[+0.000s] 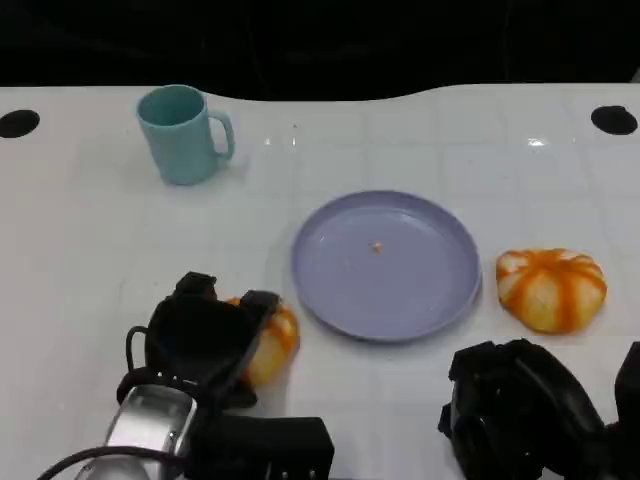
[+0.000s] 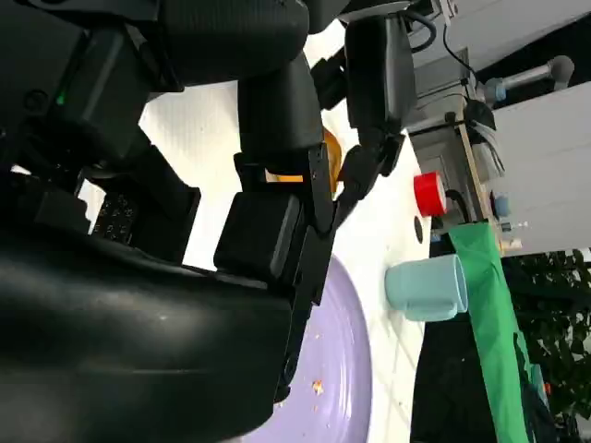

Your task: Grasp the bread from the table and place it into the plate.

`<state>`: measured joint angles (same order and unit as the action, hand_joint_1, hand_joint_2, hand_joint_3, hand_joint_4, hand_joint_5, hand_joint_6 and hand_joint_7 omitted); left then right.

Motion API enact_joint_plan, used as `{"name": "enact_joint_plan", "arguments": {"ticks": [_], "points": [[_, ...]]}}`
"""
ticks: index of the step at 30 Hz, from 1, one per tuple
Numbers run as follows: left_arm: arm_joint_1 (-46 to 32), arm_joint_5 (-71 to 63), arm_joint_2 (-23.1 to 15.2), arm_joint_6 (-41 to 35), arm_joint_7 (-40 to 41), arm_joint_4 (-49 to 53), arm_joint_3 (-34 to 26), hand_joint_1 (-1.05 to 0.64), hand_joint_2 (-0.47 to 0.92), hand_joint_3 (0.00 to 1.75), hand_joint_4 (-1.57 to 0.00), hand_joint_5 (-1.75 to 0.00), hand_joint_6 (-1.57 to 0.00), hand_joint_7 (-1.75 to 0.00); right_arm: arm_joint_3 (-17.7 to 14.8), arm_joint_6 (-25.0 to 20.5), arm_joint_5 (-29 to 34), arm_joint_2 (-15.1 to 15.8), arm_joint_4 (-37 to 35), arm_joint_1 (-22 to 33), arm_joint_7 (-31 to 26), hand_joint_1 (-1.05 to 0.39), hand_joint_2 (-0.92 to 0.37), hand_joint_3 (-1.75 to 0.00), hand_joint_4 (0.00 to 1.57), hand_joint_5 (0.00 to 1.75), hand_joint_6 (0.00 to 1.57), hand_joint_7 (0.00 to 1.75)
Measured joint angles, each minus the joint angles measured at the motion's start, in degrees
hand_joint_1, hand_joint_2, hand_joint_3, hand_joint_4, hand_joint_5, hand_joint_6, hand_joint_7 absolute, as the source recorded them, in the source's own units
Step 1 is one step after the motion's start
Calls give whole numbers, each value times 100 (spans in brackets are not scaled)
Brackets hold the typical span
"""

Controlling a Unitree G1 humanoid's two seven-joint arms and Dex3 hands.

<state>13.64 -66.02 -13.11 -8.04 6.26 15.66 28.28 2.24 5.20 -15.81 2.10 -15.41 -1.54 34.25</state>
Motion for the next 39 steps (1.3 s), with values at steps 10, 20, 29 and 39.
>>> {"name": "enact_joint_plan", "arguments": {"ticks": [10,20,29,39], "points": [[202,86,-71,209,1421,688,228,-41,36,126,-99,-175,-83,-140,3,-6,25,1,29,6,-46,-105,-2,-141,153,135,157,102],[205,417,42,350,2619,1230,254,-32,24,146,-100,-175,-76,-155,-2,1,17,2,15,7,15,-105,-3,-139,153,134,157,101],[203,560,-15,286,2664,940,187,-28,21,164,-102,-175,-78,-175,-5,10,19,2,15,8,21,-105,-4,-138,154,134,157,102],[193,763,-144,416,2735,423,-20,-26,19,169,-103,-175,-80,-175,-3,95,67,2,-12,20,-7,-105,-4,-140,153,134,157,102]]}}
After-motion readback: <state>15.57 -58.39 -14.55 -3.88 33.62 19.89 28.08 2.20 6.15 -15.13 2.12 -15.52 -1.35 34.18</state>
